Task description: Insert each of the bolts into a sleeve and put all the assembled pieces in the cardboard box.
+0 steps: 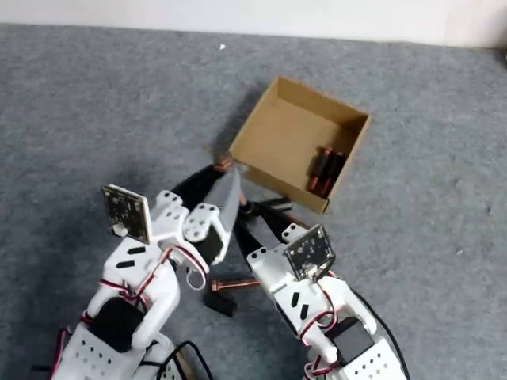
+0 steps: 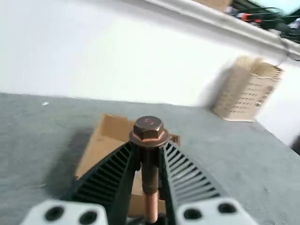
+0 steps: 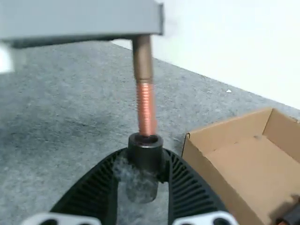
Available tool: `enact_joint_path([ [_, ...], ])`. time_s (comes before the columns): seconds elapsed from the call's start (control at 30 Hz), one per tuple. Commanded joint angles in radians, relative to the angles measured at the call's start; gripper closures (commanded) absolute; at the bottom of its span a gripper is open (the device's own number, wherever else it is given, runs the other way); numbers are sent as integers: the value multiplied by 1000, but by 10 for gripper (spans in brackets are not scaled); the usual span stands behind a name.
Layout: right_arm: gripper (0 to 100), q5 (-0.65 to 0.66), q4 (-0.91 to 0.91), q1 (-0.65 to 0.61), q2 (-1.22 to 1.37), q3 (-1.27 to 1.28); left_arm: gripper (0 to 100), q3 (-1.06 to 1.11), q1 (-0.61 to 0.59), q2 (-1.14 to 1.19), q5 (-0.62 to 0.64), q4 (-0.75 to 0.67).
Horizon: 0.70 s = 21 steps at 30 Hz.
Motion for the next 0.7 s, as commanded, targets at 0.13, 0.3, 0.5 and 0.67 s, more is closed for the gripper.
enact_joint_path([
  [0.13, 993, 15, -41, -8, -19, 105, 995, -4, 61, -15, 8, -23],
  [0.3, 993, 15, -41, -5, -19, 104, 995, 10, 61, -15, 6, 11],
  [0.5, 993, 15, -41, 18, -19, 102, 995, 18, 58, -15, -48, 100],
  [0.67, 993, 15, -41, 27, -19, 104, 922, 7, 104, -15, -296, 236],
])
